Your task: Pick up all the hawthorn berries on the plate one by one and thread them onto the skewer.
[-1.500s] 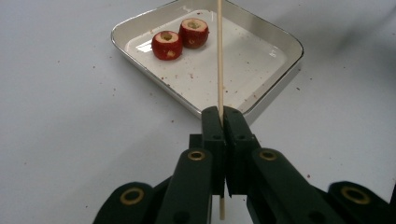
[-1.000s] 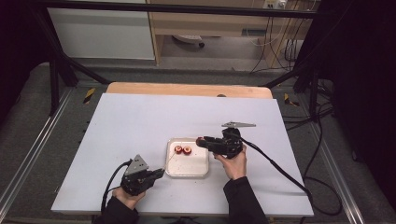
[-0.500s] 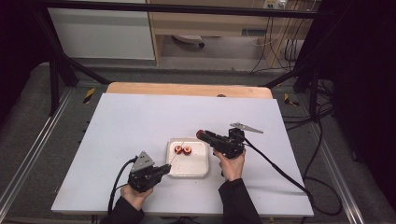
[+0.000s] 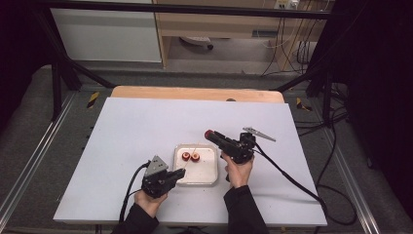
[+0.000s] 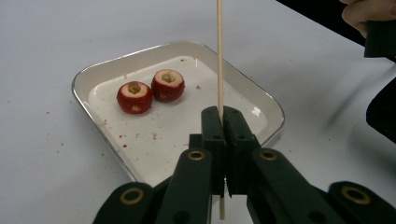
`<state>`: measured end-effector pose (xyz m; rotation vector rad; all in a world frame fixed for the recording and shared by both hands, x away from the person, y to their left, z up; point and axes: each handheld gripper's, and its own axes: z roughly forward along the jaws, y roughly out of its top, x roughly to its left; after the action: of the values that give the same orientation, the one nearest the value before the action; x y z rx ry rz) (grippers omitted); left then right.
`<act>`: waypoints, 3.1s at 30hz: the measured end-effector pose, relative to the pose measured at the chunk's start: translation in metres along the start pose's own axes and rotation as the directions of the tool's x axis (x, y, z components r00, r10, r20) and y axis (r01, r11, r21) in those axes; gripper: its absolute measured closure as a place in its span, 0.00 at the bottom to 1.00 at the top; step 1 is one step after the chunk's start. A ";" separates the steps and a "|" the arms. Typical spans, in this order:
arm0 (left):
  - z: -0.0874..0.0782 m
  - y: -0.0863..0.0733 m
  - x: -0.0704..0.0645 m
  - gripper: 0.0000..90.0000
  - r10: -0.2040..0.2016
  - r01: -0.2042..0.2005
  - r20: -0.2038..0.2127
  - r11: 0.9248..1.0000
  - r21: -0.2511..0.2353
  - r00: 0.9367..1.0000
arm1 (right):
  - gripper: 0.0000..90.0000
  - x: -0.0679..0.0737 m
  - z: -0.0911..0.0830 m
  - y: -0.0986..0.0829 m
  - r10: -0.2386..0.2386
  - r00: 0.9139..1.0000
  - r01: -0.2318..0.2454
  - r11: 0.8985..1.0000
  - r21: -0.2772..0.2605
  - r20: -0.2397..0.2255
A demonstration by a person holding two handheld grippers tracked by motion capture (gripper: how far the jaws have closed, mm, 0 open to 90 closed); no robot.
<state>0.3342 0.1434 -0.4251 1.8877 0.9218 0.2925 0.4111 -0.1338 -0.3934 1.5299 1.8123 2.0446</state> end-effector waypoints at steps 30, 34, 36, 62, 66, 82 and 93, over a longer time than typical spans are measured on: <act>0.014 0.014 -0.017 0.98 -0.021 0.022 0.021 0.997 -0.073 1.000 | 0.69 0.007 -0.006 0.007 0.050 0.997 -0.055 0.994 -0.095 -0.062; 0.014 0.014 -0.017 0.98 -0.023 0.024 0.024 0.997 -0.074 0.999 | 0.69 0.007 -0.006 0.006 0.050 0.997 -0.056 0.993 -0.100 -0.063; 0.014 0.014 -0.018 0.98 -0.020 0.022 0.025 0.997 -0.076 0.999 | 0.69 0.006 -0.006 0.006 0.045 0.997 -0.051 0.994 -0.101 -0.062; 0.013 0.015 -0.016 0.98 -0.026 0.027 0.022 0.997 -0.075 0.999 | 0.69 0.007 -0.005 0.003 0.046 0.996 -0.053 0.995 -0.089 -0.074; 0.014 0.016 -0.018 0.98 -0.031 0.032 0.021 0.996 -0.079 0.999 | 0.69 0.007 -0.004 0.001 0.041 0.996 -0.047 0.996 -0.081 -0.075; 0.015 0.018 -0.019 0.98 -0.034 0.035 0.012 0.996 -0.077 0.999 | 0.69 0.012 -0.005 -0.013 0.004 0.997 -0.008 0.998 -0.058 -0.071; 0.019 0.025 -0.016 0.98 -0.050 0.051 0.010 0.995 -0.088 0.999 | 0.69 0.014 0.000 -0.032 0.027 0.995 -0.026 1.000 0.017 -0.092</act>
<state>0.3453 0.1135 -0.4099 1.7812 0.9351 0.2908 0.3860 -0.1151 -0.4092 1.4949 1.8538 2.1526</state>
